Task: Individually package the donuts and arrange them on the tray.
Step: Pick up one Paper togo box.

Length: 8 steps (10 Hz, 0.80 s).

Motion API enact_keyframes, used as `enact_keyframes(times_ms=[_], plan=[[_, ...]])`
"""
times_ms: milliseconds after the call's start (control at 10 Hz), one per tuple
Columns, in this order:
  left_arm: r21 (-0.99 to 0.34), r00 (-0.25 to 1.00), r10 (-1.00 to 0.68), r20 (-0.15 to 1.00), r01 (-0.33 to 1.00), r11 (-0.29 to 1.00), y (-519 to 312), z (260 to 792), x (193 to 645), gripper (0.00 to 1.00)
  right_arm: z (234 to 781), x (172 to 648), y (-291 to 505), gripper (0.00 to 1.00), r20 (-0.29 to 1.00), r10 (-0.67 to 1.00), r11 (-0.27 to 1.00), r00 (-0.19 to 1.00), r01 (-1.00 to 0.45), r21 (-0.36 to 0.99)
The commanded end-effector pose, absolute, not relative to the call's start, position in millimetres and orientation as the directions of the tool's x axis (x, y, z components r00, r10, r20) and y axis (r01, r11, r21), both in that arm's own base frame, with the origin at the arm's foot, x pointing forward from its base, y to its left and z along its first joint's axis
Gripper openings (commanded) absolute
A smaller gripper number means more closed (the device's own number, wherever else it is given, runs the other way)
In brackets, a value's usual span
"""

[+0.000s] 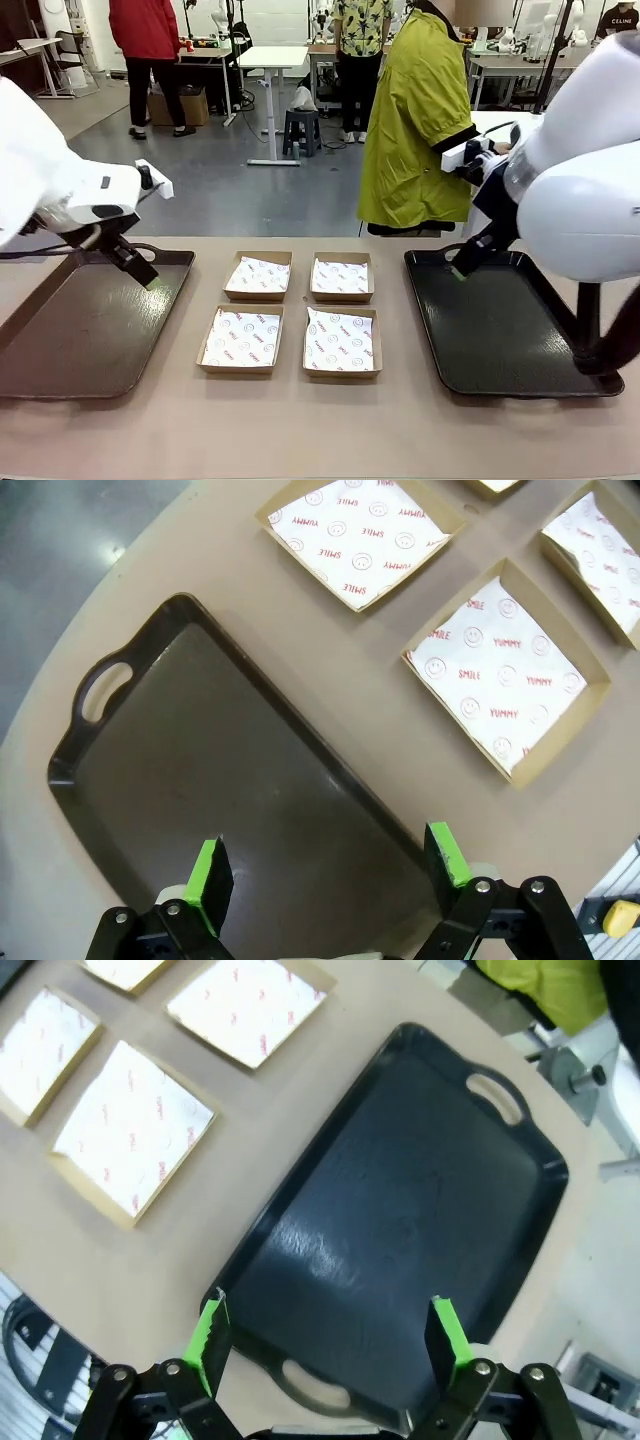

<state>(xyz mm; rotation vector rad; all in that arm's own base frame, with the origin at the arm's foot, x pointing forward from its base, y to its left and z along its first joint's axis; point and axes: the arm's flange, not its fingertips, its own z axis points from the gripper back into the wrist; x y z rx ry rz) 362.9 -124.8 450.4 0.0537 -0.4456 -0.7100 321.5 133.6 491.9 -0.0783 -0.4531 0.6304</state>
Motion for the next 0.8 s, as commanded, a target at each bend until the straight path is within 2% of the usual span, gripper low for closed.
enact_keyframes(times_ms=[0,300,400,500,600,700], plan=[[0.194,0.671,-0.64,0.376,0.618,0.762,-129.9,434.0,371.4,1.0,479.8,333.9,138.3,1.0,0.399,0.582,0.81,0.709,-0.552,-0.2],[0.194,0.671,-0.64,0.376,0.618,0.762,-129.9,434.0,371.4,1.0,492.0,321.6,133.6,1.0,0.387,0.585,0.808,0.713,-0.552,-0.205],[0.191,0.672,-0.646,0.362,0.625,0.757,-128.3,435.6,369.0,1.0,486.7,329.3,100.6,1.0,0.406,0.334,0.776,0.851,-0.492,0.393],[0.132,0.687,-0.62,0.379,0.624,0.771,-121.4,437.7,369.7,1.0,485.9,330.1,92.8,1.0,0.398,0.292,0.762,0.869,-0.463,0.453],[0.132,0.687,-0.62,0.379,0.624,0.771,-121.4,437.7,369.7,1.0,485.9,330.1,92.8,1.0,0.398,0.292,0.762,0.869,-0.463,0.453],[-0.066,0.713,-0.55,0.436,0.634,0.77,-99.6,443.9,369.7,1.0,482.1,332.9,67.5,1.0,0.379,0.174,0.662,0.909,-0.393,0.638]])
